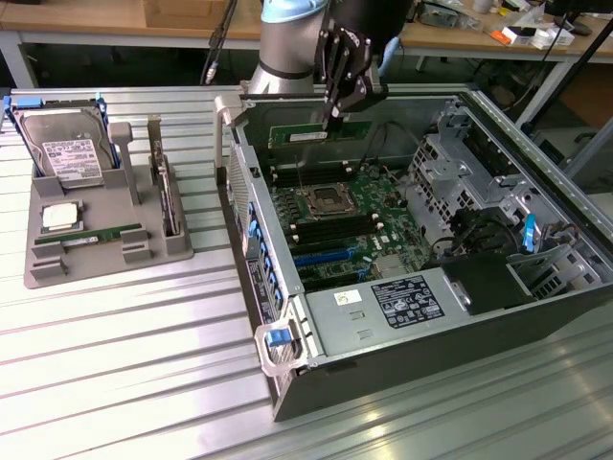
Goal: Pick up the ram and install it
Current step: 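Pick up the ram and move it above insertion slot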
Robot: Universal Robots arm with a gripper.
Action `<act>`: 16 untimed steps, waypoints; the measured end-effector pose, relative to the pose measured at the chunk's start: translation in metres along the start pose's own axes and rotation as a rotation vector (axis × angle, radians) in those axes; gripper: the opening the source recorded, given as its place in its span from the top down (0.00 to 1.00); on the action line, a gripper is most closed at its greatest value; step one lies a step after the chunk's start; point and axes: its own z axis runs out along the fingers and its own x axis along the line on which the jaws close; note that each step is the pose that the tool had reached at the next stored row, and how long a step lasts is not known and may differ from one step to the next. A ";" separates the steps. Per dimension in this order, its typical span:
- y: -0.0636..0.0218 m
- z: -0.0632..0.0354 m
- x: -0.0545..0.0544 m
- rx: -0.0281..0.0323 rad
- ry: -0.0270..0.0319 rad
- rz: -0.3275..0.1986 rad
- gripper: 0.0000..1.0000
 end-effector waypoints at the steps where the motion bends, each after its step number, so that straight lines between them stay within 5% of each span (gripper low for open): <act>1: -0.0017 -0.0001 0.000 0.0000 0.0001 0.000 0.88; 7: -0.0119 -0.0005 0.000 0.0001 0.0001 0.000 0.88; 16: -0.0413 -0.0019 0.001 0.0000 0.0000 0.000 0.88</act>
